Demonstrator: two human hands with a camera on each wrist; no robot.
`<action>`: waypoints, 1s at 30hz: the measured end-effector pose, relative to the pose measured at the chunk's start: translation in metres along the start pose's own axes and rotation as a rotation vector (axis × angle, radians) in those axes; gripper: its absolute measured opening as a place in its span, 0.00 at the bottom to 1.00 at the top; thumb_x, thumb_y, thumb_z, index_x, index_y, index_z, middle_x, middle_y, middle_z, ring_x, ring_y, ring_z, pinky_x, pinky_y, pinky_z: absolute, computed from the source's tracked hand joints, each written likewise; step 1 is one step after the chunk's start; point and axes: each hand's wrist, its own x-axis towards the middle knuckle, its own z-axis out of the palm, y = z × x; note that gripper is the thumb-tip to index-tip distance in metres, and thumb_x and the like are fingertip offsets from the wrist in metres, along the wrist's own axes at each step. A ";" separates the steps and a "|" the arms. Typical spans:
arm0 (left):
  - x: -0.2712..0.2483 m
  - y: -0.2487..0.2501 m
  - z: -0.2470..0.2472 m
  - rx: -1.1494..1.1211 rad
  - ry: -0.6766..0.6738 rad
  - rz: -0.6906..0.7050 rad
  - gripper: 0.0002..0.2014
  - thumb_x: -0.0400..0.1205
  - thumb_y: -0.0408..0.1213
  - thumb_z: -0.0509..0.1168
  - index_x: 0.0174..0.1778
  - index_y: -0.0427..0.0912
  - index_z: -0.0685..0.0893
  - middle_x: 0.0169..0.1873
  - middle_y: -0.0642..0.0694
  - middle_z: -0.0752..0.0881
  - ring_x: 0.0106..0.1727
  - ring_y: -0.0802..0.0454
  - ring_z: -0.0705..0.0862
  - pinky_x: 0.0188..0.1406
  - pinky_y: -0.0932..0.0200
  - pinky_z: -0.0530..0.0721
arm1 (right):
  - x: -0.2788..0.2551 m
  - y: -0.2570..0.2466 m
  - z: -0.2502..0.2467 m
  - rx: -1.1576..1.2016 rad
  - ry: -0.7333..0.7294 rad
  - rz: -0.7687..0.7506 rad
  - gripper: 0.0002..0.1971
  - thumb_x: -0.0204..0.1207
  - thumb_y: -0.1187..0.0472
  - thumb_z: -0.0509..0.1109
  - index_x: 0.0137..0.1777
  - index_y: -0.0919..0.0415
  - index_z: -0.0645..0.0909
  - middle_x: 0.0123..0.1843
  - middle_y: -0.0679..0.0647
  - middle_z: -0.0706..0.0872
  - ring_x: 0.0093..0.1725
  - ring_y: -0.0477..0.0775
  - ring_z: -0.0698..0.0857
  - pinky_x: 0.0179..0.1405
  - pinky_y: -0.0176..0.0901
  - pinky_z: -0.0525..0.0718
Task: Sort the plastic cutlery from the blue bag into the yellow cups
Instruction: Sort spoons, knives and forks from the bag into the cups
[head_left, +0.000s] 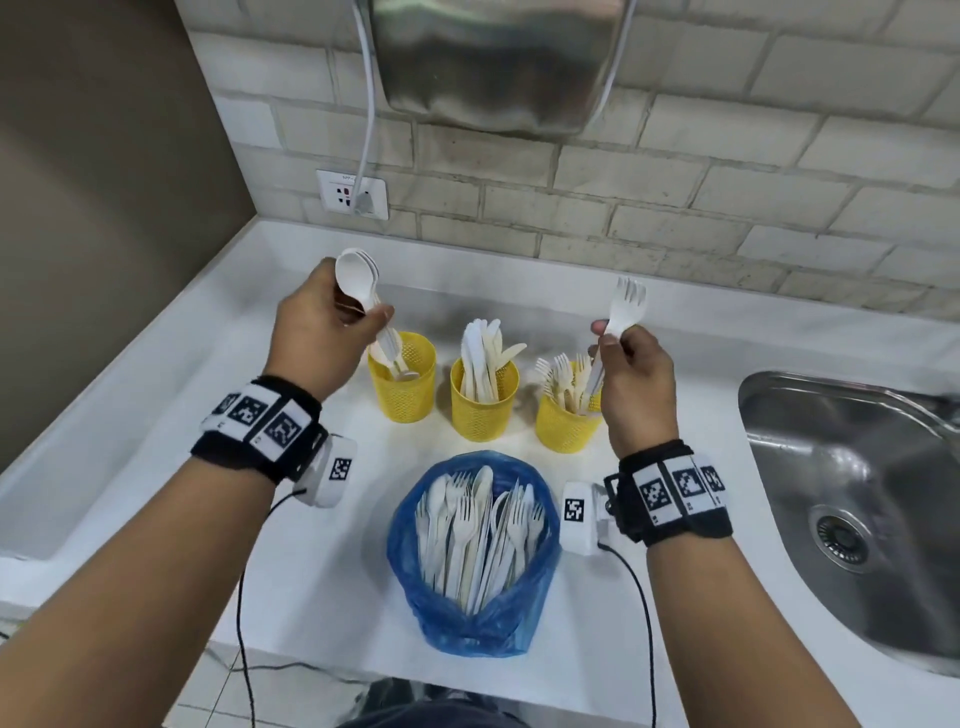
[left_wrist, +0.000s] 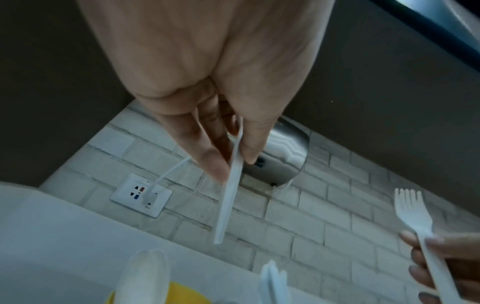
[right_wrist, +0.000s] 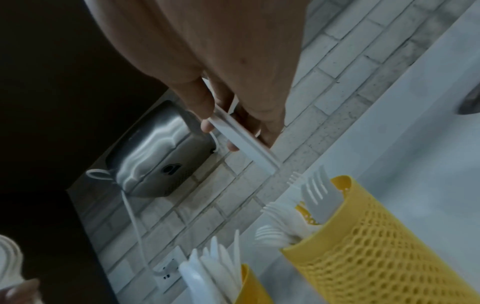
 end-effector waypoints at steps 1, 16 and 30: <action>0.007 -0.001 0.002 0.027 0.003 -0.003 0.14 0.78 0.42 0.77 0.53 0.44 0.80 0.40 0.47 0.89 0.42 0.47 0.91 0.49 0.45 0.91 | 0.006 0.002 0.000 -0.007 0.007 -0.022 0.10 0.80 0.55 0.64 0.47 0.45 0.87 0.61 0.62 0.86 0.49 0.51 0.86 0.51 0.43 0.81; 0.033 -0.049 0.042 0.268 -0.192 -0.123 0.27 0.78 0.50 0.77 0.69 0.41 0.80 0.54 0.44 0.91 0.58 0.43 0.87 0.59 0.51 0.86 | 0.017 0.045 0.002 -0.113 0.063 0.091 0.15 0.77 0.62 0.73 0.63 0.55 0.85 0.65 0.58 0.84 0.59 0.52 0.84 0.68 0.45 0.82; -0.016 -0.058 0.038 0.388 -0.134 0.095 0.11 0.78 0.35 0.70 0.56 0.45 0.86 0.54 0.46 0.82 0.46 0.46 0.82 0.48 0.53 0.82 | -0.023 0.074 -0.027 -0.377 0.134 -0.168 0.23 0.71 0.74 0.65 0.55 0.43 0.84 0.59 0.49 0.70 0.64 0.63 0.76 0.67 0.67 0.80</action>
